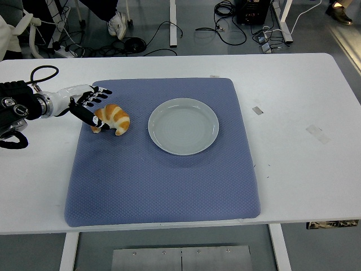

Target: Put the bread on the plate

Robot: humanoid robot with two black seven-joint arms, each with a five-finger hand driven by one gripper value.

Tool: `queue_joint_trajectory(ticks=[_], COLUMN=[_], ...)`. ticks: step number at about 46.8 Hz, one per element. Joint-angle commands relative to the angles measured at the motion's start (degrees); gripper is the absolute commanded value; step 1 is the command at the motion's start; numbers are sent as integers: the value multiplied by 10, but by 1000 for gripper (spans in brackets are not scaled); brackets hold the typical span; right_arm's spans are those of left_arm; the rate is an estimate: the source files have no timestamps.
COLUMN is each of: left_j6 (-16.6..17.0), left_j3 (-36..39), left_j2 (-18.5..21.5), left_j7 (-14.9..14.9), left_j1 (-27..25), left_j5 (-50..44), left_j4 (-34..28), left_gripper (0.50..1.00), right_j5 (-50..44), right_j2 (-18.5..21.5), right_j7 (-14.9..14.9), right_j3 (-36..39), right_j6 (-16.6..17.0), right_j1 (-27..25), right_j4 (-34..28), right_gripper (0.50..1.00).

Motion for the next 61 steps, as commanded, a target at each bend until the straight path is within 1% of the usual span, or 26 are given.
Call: queue_joint_trajectory(ticks=[1, 8, 20, 37, 48, 61], left_j6=[3, 3, 12, 15, 14, 14], left_j3=[0, 0, -1, 0, 0, 0], left_j2=[0, -1, -11, -11, -11, -11], left_j7=[0, 0, 1, 1, 8, 9], left_j1=[0, 1, 0, 1, 0, 7], left_j5=[0, 0, -1, -1, 0, 0], left_j4=[0, 0, -1, -1, -1, -1], left_gripper=[931, 924, 881, 877, 877, 877], right_j5=[0, 0, 0, 0, 0, 0], right_j2=[0, 0, 0, 0, 0, 0], right_j7=[0, 0, 0, 0, 0, 0], right_j3=[1, 0, 0, 0, 1, 1], right_j6=[0, 0, 0, 0, 0, 0], right_j1=[0, 0, 0, -1, 0, 0], right_j4=[0, 0, 0, 0, 0, 0], right_gripper=[1000, 1000, 1000, 1000, 1000, 1000])
